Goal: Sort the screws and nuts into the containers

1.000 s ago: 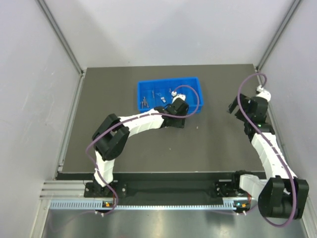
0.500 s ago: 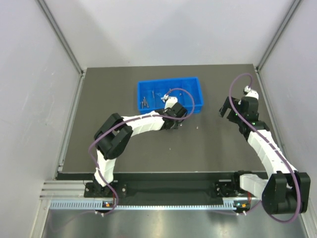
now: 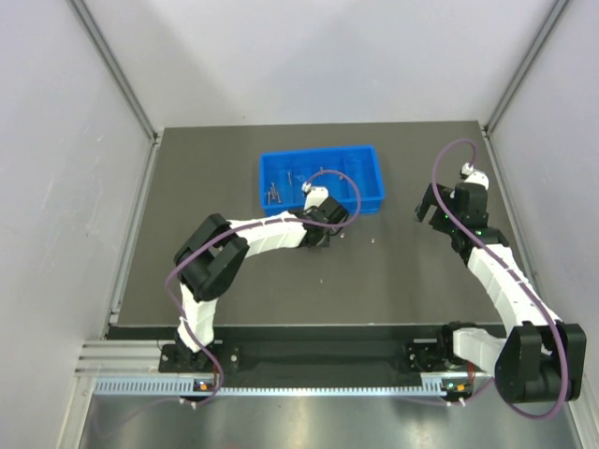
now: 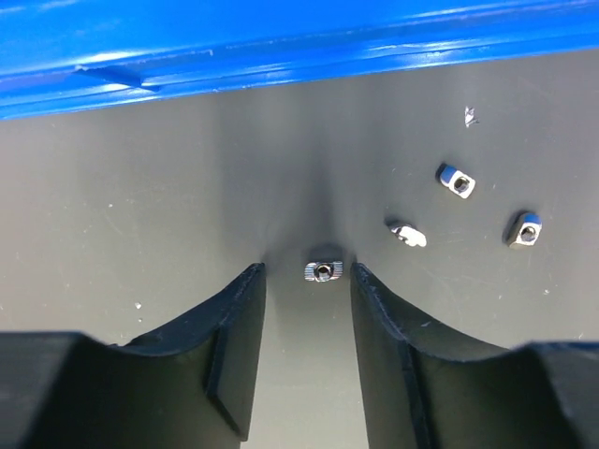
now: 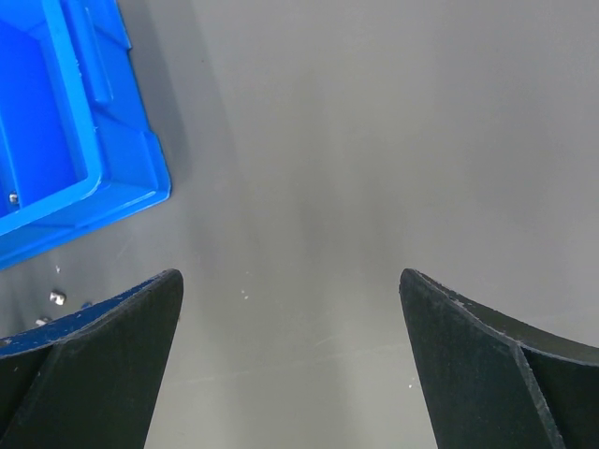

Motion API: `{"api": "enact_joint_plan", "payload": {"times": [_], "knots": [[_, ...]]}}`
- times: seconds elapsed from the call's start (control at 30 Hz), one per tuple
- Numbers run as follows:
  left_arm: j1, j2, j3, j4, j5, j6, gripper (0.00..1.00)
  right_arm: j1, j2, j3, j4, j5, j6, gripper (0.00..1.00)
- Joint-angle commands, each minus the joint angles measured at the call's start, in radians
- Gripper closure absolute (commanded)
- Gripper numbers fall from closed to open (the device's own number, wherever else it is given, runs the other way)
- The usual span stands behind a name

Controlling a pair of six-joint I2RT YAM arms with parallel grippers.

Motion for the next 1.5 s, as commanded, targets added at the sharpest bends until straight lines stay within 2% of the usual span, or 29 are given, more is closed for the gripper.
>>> {"api": "enact_joint_plan", "payload": {"times": [0.0,0.27,0.6,0.93,1.2,1.23,1.27,1.4,1.47], "knots": [[0.005,-0.019,-0.006,0.019,0.004,-0.003,0.55,0.014,-0.005,0.053,0.000,0.030,-0.009,0.00],[0.007,-0.013,-0.017,0.043,0.015,0.011,0.69,0.013,-0.002,0.054,-0.004,0.038,-0.009,0.00],[0.008,-0.027,-0.037,0.095,0.023,0.055,0.81,0.014,0.001,0.054,-0.009,0.042,-0.004,0.00],[0.007,-0.089,-0.088,0.158,0.038,0.077,0.86,0.013,0.009,0.056,-0.020,0.053,0.002,0.00],[0.008,-0.060,-0.069,0.142,0.029,0.103,0.84,0.014,0.010,0.057,-0.021,0.059,0.004,0.00],[0.008,-0.051,-0.048,0.134,0.029,0.106,0.82,0.014,0.012,0.056,-0.021,0.061,0.002,0.00],[0.007,-0.030,-0.037,0.108,0.029,0.109,0.76,0.014,0.012,0.056,-0.021,0.059,0.004,0.00],[0.010,-0.002,-0.008,0.086,0.009,0.123,0.65,0.014,0.010,0.056,-0.023,0.059,0.004,0.00],[0.014,0.004,0.000,0.088,0.006,0.132,0.64,0.014,0.009,0.056,-0.023,0.061,0.002,0.00]]}}
